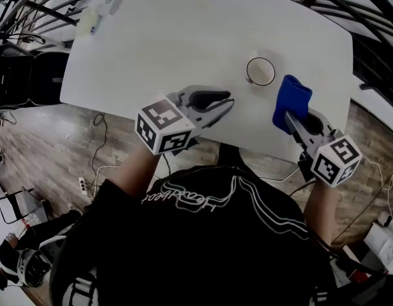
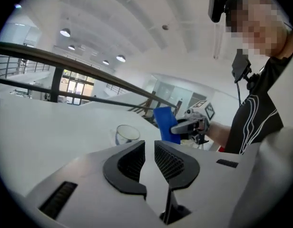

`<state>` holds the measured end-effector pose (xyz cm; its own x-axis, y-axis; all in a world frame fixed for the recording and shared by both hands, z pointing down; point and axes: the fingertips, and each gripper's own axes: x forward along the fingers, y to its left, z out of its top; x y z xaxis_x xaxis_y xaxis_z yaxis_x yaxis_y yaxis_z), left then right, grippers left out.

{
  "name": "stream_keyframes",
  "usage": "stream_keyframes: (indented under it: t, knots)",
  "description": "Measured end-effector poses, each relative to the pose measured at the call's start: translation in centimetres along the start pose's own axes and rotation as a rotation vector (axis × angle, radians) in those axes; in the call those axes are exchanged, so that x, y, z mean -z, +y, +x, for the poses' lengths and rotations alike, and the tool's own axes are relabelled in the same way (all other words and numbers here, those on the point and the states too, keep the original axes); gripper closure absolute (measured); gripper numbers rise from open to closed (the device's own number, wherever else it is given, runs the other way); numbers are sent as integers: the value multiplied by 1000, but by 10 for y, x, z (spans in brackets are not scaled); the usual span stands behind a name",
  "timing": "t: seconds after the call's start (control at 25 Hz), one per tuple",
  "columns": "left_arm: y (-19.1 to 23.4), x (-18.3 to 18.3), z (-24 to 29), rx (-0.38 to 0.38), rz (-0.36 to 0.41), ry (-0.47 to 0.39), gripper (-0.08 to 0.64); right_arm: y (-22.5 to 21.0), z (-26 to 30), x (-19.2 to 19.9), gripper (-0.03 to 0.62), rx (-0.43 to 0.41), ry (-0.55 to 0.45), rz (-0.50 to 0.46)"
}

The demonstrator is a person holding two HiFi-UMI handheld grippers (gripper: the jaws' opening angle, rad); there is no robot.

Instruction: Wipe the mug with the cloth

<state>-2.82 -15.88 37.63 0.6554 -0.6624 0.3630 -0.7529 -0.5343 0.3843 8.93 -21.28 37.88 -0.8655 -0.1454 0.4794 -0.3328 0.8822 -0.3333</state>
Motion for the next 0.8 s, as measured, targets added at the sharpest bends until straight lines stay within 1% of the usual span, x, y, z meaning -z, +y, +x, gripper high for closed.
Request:
stream_keyframes:
  t: [0.08, 0.2, 0.28, 0.4, 0.48, 0.6, 0.72, 0.8]
  knots:
    - [-32, 0, -25, 22, 23, -34, 500, 42, -8, 8, 528, 7, -29, -6]
    - [-69, -13, -56, 34, 103, -84, 532, 89, -18, 6, 528, 29, -105, -21]
    - [-109, -16, -74, 39, 122, -95, 546, 124, -40, 8, 528, 16, -149, 5]
    - [-162, -13, -97, 37, 132, -102, 551, 164, -73, 16, 528, 14, -183, 27]
    - [-179, -11, -109, 33, 142, -107, 552, 181, -82, 16, 527, 36, -196, 12]
    - [-190, -8, -121, 27, 153, -122, 552, 197, -88, 14, 528, 62, -218, 1]
    - [-197, 2, -132, 5, 148, -125, 552, 212, -91, 18, 528, 53, -229, 34]
    - [-202, 5, -137, 2, 143, -126, 552, 222, -92, 20, 528, 43, -231, 35]
